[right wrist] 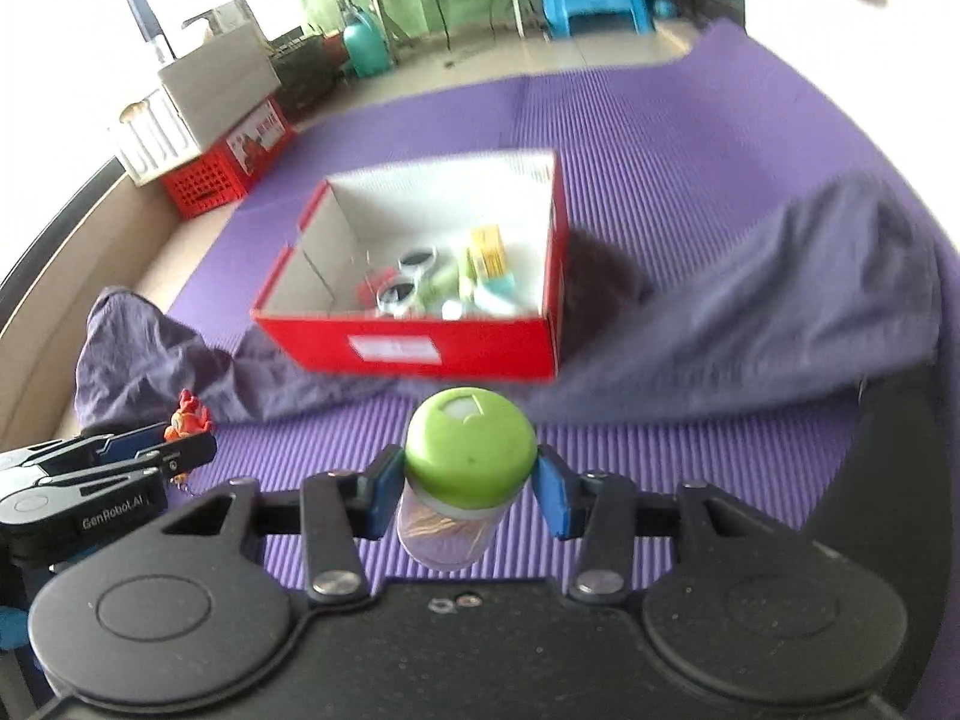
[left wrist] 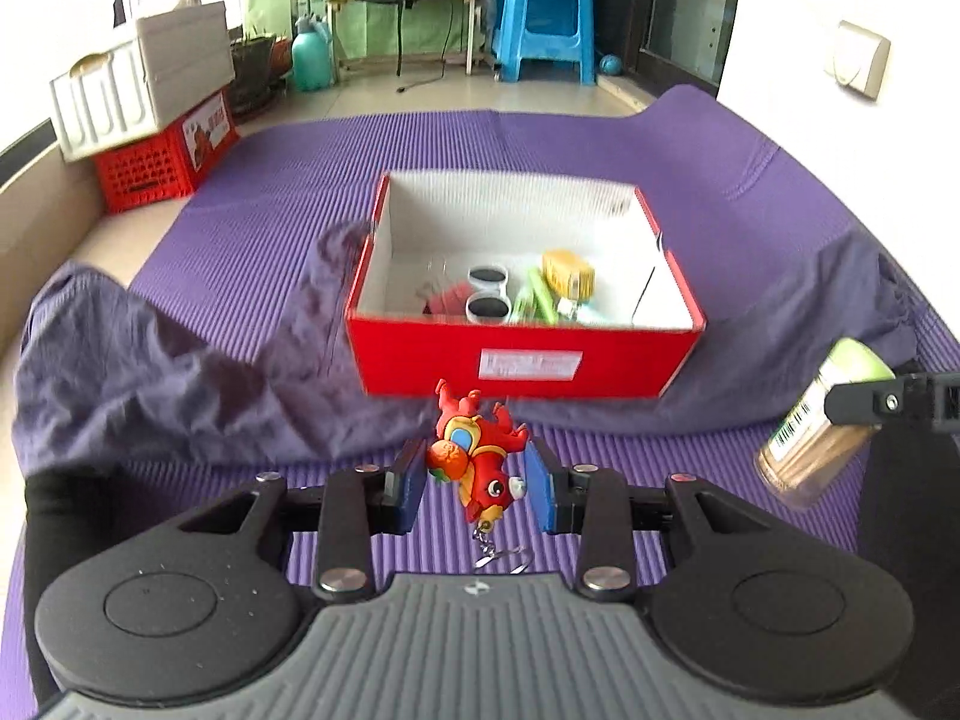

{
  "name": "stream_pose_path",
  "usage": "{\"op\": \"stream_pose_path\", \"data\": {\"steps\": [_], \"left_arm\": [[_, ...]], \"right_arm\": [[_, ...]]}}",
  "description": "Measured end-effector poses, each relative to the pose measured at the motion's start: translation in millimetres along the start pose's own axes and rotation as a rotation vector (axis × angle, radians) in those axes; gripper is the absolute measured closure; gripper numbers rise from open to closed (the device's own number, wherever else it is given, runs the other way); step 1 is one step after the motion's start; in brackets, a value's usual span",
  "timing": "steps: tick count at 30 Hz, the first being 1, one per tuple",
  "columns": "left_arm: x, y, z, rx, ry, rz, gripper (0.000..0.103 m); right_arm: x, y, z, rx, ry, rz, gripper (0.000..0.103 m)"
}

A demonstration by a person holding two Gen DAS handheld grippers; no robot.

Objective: Organize rigid objects
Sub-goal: 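Carry the figurine and toothpick jar over the red shoebox with both tools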

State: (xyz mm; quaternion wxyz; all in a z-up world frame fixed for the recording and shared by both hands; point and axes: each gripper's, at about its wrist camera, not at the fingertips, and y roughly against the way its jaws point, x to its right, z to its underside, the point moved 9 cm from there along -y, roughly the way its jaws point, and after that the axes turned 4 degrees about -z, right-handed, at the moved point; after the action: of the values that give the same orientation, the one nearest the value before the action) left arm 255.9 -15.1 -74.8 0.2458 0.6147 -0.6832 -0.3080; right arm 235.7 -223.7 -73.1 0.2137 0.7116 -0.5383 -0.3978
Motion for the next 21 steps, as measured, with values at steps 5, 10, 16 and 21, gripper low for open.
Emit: {"op": "stream_pose_path", "data": {"steps": [5,10,16,21], "left_arm": [[2,-1,-30,0.027,-0.034,-0.008,0.068],[-1,-6,-57,0.037,-0.045,-0.008,0.068],[-5,-18,-88,0.054,-0.077,-0.017,0.068],[-9,-38,-113,0.054,-0.084,-0.031,0.068]], "right_arm": [[-12,2,-34,0.029,0.037,0.005,0.058],[-24,-1,-64,0.059,0.068,0.006,0.058],[-31,-13,-99,0.088,0.09,0.022,0.058],[-34,-36,-123,0.098,0.101,0.038,0.058]]}}
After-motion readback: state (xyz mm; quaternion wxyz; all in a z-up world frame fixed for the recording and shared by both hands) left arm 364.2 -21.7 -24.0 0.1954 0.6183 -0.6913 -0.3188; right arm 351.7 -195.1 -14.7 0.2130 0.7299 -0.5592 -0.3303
